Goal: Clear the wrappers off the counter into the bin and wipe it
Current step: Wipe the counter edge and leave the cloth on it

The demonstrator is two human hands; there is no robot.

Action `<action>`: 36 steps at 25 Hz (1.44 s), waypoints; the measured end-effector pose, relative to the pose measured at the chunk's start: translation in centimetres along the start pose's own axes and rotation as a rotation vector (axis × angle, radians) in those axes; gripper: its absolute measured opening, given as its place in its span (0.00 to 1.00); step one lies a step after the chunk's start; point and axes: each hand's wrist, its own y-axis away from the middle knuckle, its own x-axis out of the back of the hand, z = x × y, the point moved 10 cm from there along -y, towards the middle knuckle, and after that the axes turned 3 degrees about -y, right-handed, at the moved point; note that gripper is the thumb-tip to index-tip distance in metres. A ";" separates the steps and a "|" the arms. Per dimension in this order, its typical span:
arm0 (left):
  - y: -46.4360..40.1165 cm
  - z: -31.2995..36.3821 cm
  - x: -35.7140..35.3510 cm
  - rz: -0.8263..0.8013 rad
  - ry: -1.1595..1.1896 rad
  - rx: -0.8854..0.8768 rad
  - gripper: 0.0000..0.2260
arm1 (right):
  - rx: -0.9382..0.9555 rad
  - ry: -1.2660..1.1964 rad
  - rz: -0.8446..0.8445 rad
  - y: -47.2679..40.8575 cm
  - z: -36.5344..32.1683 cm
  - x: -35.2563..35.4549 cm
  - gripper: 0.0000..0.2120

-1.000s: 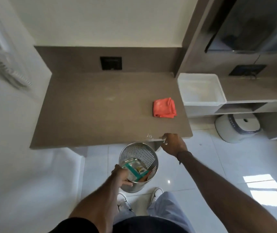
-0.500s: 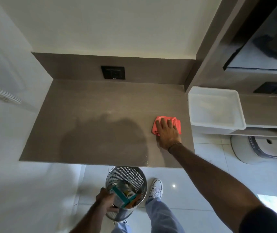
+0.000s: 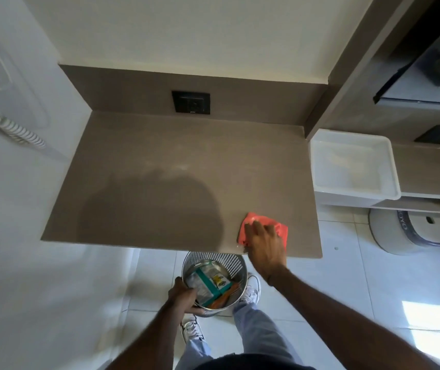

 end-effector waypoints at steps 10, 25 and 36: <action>0.3 1.5 2.0 0.022 -0.040 -0.091 0.14 | -0.260 -0.596 0.401 1.8 0.3 6.4 0.12; 1.2 1.7 4.2 0.089 -0.045 -0.097 0.17 | -0.583 -1.247 -0.057 -0.3 -0.2 -0.3 0.09; 1.6 1.8 2.3 0.044 -0.046 -0.097 0.13 | -0.834 -0.873 0.313 9.4 8.5 -4.1 0.13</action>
